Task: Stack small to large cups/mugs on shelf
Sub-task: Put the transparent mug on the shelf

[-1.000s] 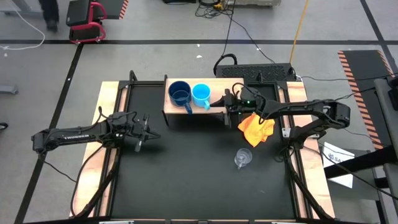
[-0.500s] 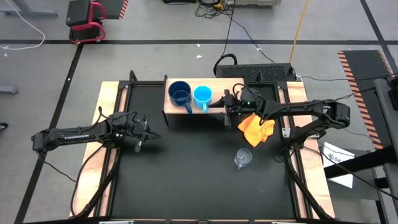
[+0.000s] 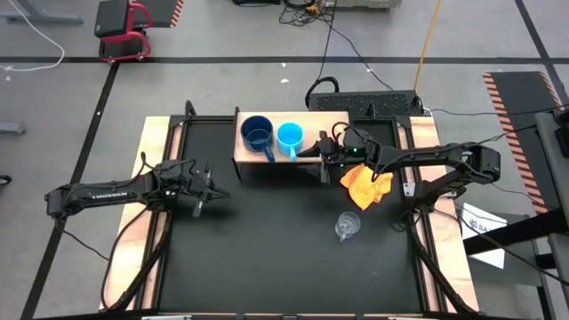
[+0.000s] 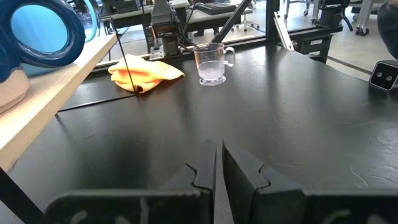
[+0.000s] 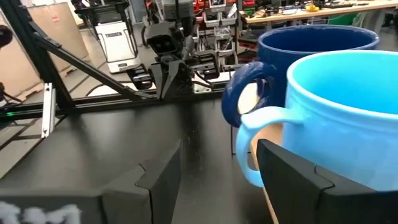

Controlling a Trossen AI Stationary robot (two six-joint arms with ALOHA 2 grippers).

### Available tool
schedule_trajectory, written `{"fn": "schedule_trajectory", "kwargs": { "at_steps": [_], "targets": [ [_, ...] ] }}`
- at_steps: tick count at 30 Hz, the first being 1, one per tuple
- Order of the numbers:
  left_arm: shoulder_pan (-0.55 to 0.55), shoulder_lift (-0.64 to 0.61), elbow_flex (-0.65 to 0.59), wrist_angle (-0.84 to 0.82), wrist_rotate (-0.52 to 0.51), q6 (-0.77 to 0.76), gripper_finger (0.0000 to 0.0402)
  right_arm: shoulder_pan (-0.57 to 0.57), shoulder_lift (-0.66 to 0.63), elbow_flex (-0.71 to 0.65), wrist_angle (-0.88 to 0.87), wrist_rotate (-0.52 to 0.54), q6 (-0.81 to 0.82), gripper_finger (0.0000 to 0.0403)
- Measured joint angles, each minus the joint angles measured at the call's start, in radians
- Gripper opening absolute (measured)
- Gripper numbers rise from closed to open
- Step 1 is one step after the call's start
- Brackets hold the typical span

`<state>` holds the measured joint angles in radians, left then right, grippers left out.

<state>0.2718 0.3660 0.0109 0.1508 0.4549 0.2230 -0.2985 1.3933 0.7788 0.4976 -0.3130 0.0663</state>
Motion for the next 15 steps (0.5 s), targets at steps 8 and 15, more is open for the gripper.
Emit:
{"fn": "schedule_trajectory", "kwargs": {
  "at_steps": [8,15],
  "targets": [
    [0.000,0.000,0.000,0.001,0.000,-0.016,0.0031,-0.060,-0.007,0.000,-0.009,0.025,-0.001,0.0199],
    [0.000,0.000,0.000,0.001,0.000,-0.022,0.0031,-0.092,-0.064,0.000,-0.063,0.021,-0.023,0.0199]
  ]
}}
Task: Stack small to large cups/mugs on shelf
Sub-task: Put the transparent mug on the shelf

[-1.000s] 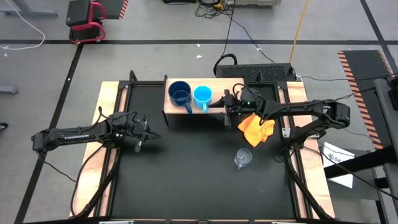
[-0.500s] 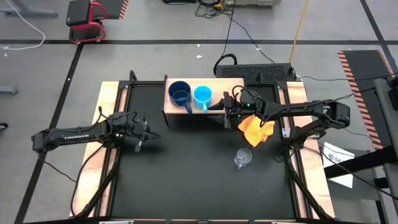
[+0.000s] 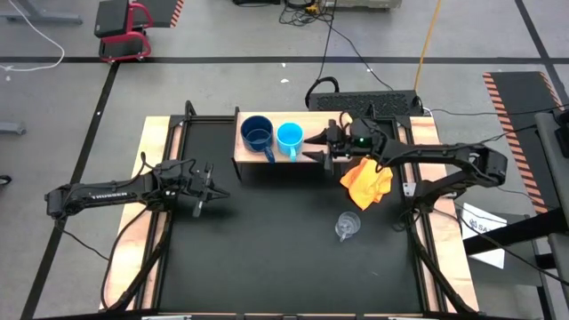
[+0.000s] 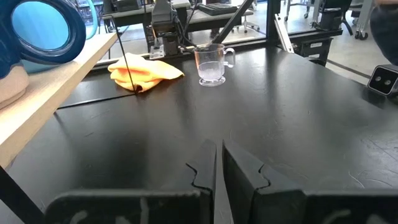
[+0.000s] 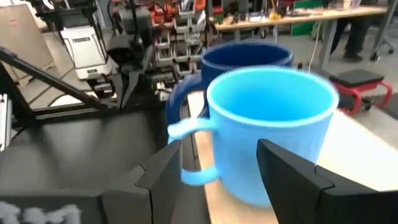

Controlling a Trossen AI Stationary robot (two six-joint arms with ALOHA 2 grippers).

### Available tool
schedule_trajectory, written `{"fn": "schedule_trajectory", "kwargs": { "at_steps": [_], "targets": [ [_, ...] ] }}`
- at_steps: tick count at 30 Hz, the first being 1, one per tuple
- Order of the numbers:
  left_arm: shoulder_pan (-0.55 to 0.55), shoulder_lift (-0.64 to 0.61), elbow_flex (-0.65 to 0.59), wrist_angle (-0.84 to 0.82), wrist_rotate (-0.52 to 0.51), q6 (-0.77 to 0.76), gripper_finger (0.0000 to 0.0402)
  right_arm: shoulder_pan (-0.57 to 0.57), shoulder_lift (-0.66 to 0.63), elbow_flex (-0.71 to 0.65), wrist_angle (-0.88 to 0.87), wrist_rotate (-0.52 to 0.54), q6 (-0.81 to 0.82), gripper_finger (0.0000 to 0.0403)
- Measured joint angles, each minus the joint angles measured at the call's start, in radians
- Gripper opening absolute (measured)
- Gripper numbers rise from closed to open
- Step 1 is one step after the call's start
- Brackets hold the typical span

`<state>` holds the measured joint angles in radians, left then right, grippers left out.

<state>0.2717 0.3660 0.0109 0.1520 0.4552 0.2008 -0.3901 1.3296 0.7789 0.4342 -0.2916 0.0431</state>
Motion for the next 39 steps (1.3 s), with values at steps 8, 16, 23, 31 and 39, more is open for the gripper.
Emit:
{"fn": "schedule_trajectory", "kwargs": {
  "at_steps": [8,16,23,31,39],
  "targets": [
    [0.000,0.000,0.000,0.001,0.002,0.006,0.0031,0.021,-0.130,0.000,-0.163,-0.001,-0.036,0.0199],
    [0.000,0.000,0.000,0.002,0.017,0.007,0.0031,0.053,-0.231,0.000,-0.280,-0.001,-0.083,0.0163],
    [0.000,0.000,0.000,0.004,0.018,0.006,0.0031,0.059,-0.311,0.000,-0.359,-0.002,-0.108,0.0052],
    [0.000,0.000,0.000,0.008,0.018,0.005,0.0031,0.063,-0.357,-0.001,-0.488,-0.027,-0.099,0.0007],
    [0.000,0.000,0.000,0.009,0.018,0.004,0.0031,0.107,-0.421,-0.001,-0.532,-0.024,-0.110,0.0000]
  ]
}}
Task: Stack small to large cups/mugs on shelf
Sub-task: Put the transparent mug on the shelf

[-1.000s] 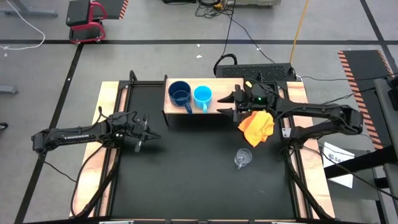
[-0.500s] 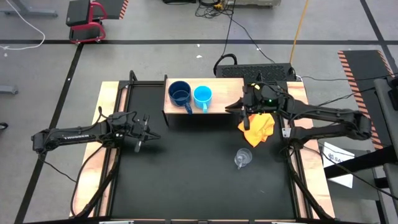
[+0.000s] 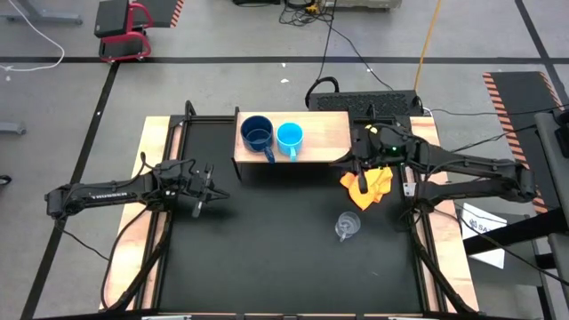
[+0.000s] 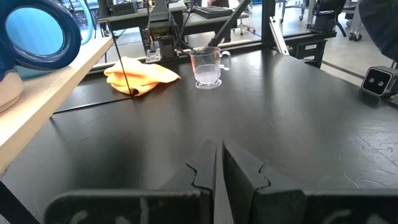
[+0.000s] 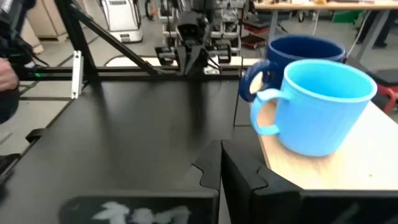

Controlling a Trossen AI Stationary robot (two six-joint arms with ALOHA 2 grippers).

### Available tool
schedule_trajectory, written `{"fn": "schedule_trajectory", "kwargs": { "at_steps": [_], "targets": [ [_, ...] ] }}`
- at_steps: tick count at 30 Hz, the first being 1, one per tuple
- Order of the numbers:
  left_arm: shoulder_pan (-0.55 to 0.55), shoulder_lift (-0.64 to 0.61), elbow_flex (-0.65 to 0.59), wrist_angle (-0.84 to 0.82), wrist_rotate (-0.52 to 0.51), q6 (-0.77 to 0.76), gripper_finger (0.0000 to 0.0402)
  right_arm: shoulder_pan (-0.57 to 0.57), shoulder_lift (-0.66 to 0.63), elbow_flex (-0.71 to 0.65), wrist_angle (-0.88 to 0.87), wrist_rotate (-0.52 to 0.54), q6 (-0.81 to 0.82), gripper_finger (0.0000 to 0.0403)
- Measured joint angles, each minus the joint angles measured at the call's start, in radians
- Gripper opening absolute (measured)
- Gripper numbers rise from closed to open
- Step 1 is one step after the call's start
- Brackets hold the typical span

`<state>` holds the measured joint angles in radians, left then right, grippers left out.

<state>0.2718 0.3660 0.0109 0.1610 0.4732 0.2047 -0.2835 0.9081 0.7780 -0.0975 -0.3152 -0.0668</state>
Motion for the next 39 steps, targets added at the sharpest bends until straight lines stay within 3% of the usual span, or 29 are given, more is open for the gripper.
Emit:
{"fn": "schedule_trajectory", "kwargs": {
  "at_steps": [7,18,32,39],
  "targets": [
    [0.000,0.000,0.000,0.002,0.000,0.000,0.0031,0.011,-0.059,-0.091,0.092,0.003,0.019,0.0000],
    [0.000,0.000,0.000,0.029,0.000,0.000,0.0031,0.011,-0.085,-0.333,0.417,0.000,0.129,0.0000],
    [0.000,0.000,0.000,0.035,0.000,-0.001,0.0031,0.119,-0.022,-0.356,0.521,0.007,0.081,0.0000],
    [0.000,0.000,0.000,0.040,0.000,-0.003,0.0031,0.115,-0.027,-0.437,0.633,0.033,0.095,0.0000]
  ]
}}
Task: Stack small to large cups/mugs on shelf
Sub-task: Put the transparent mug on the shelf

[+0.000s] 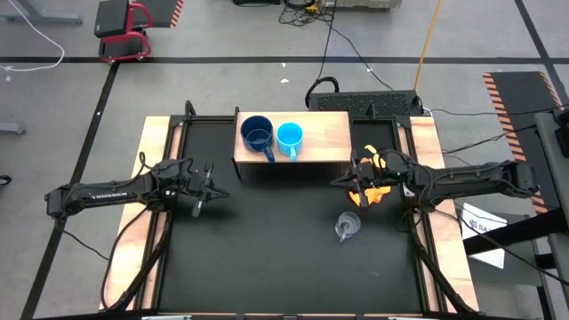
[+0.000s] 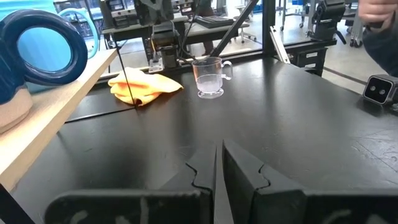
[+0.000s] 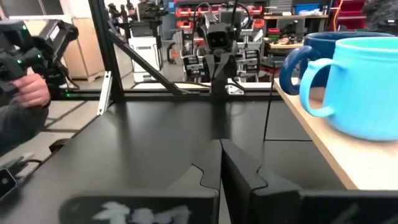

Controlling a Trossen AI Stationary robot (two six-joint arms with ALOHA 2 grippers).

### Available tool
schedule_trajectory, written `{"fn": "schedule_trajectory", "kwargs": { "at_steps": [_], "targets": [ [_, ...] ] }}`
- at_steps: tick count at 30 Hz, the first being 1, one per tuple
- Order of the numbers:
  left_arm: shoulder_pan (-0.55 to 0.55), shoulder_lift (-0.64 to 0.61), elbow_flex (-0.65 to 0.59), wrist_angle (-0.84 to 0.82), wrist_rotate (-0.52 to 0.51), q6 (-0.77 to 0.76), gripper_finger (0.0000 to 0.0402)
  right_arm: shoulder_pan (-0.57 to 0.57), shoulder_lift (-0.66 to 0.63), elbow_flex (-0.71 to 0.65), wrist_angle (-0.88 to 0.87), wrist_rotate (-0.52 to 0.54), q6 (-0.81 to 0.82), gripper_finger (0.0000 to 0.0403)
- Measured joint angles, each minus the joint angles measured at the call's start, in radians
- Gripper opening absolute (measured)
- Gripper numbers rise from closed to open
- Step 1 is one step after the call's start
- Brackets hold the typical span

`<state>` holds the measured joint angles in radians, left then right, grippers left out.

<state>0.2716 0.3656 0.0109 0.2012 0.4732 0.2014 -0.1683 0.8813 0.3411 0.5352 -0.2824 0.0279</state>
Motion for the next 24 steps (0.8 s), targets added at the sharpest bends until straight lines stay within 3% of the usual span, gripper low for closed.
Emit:
{"fn": "schedule_trajectory", "kwargs": {
  "at_steps": [13,24],
  "targets": [
    [0.000,0.000,0.000,-0.003,0.000,0.007,0.0031,0.008,-0.074,-0.091,0.048,-0.005,0.041,0.0000],
    [0.000,0.000,0.000,-0.003,0.000,0.026,0.0031,0.009,-0.141,-0.251,0.212,-0.006,0.081,0.0000]
  ]
}}
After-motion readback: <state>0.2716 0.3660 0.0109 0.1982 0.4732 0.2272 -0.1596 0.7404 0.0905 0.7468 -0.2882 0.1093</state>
